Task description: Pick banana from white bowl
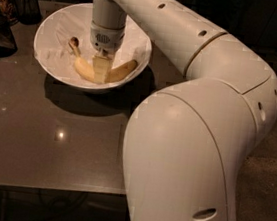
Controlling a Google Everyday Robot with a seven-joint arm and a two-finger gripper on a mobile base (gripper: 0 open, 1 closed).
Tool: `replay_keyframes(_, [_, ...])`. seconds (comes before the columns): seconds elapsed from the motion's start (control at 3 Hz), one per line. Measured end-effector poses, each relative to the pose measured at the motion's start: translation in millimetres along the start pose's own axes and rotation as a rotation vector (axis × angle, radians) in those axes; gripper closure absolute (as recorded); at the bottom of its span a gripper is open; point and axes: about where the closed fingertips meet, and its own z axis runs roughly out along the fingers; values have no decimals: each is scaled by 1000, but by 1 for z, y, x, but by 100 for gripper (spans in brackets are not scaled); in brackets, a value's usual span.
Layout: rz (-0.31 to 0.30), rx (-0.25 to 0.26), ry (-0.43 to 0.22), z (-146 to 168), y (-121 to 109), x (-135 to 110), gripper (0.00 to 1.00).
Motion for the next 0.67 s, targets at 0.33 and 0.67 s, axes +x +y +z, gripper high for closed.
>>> replay_keyframes(0.33, [-4,17,3,1,2,5,82])
replay_keyframes(0.67, [-1,27,-4,-1,7,12,100])
